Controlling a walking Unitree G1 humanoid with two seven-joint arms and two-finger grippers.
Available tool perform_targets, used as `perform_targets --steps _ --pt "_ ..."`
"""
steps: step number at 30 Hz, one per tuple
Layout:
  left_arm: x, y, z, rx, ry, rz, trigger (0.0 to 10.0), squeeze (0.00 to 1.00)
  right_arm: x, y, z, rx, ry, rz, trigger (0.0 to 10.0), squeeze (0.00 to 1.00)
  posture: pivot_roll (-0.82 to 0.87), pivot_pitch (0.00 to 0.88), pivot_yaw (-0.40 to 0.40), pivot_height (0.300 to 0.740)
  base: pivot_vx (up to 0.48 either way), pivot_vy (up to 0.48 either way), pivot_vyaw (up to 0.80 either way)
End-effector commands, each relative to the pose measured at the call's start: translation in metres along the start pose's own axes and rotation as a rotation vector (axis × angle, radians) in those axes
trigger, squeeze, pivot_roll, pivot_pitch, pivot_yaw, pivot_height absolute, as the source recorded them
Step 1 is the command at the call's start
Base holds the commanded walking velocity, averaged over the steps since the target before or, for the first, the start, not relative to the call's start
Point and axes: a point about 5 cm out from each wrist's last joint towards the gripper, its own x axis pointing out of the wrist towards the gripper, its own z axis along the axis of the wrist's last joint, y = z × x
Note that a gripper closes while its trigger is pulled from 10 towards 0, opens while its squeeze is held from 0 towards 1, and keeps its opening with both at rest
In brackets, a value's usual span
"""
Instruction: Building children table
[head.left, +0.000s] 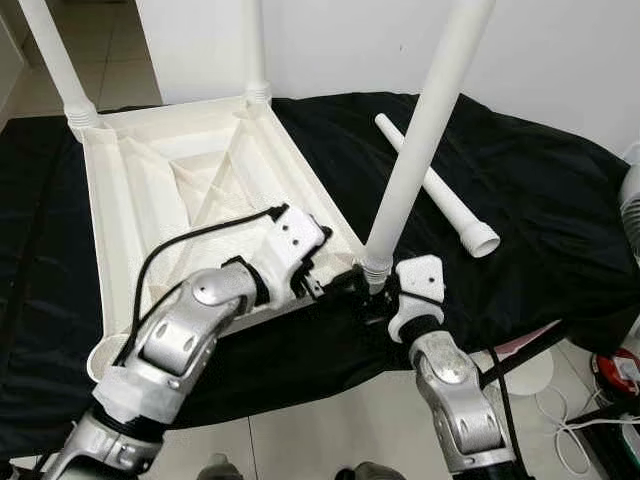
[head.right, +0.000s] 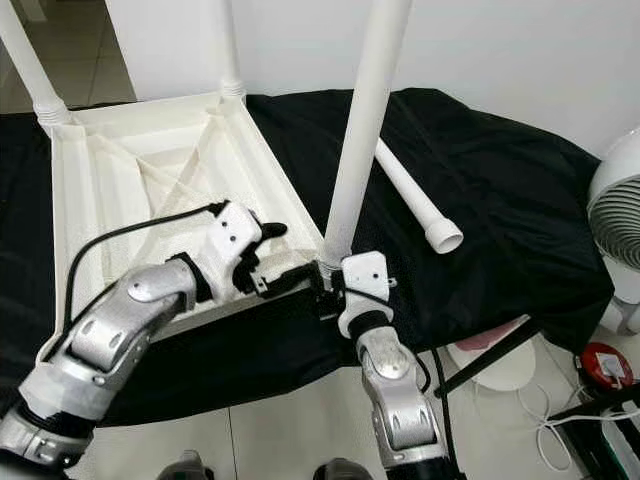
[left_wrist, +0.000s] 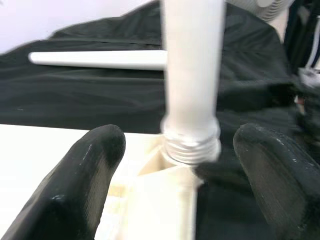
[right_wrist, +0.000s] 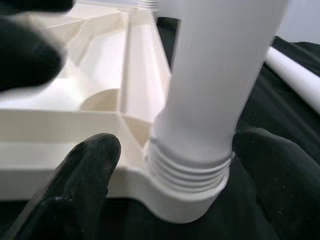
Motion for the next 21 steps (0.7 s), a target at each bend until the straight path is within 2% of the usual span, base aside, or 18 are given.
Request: perform_targets --steps 1,2,3,4,6,11,12,13,21 --pt "0.0 0.001 -0.001 0.002 0.006 -0.016 10.0 0.0 -0.001 0.001 0.002 0.003 -0.013 0.018 10.0 0.0 0.02 0.0 -0.038 0.74 0.0 0.0 0.0" --pt "0.0 0.001 -0.001 0.004 0.007 -0.014 10.0 0.0 -0.001 0.002 0.003 0.003 -0.011 0.023 2.1 0.0 0.02 0.0 -0.038 0.74 0.0 0.0 0.0" --pt "0.0 0.001 -0.001 0.004 0.007 -0.014 10.0 0.0 -0.001 0.002 0.003 0.003 -0.011 0.023 2.1 0.0 0.02 0.0 -0.038 0.74 0.0 0.0 0.0" --pt "-0.001 0.004 -0.001 0.005 0.004 0.002 10.0 0.0 -0.001 0.003 0.005 0.001 -0.02 0.049 0.0 0.0 0.02 0.0 -0.034 0.74 0.0 0.0 0.0" --pt "-0.001 0.009 0.001 0.0 -0.002 0.031 10.0 0.0 -0.002 0.007 0.007 0.003 -0.029 0.1 0.0 0.0 0.02 0.0 -0.034 0.74 0.0 0.0 0.0" --pt "-0.001 0.011 0.001 0.0 -0.004 0.039 10.0 0.0 -0.001 0.008 0.008 0.0 -0.03 0.122 0.0 0.0 0.02 0.0 -0.035 0.74 0.0 0.0 0.0" --pt "-0.001 0.011 0.001 0.001 -0.005 0.045 10.0 0.0 0.0 0.01 0.009 -0.005 -0.032 0.148 2.0 0.0 0.02 0.0 -0.035 0.74 0.0 0.0 0.0" --pt "-0.001 0.011 0.001 -0.002 -0.008 0.05 10.0 0.0 0.001 0.012 0.01 -0.009 -0.034 0.176 10.0 0.0 0.02 0.0 -0.037 0.74 0.0 0.0 0.0" --pt "0.003 0.009 0.003 -0.007 -0.02 0.054 10.0 0.0 -0.002 0.02 0.011 -0.025 -0.025 0.282 10.0 0.0 0.02 0.0 -0.045 0.74 0.0 0.0 0.0"
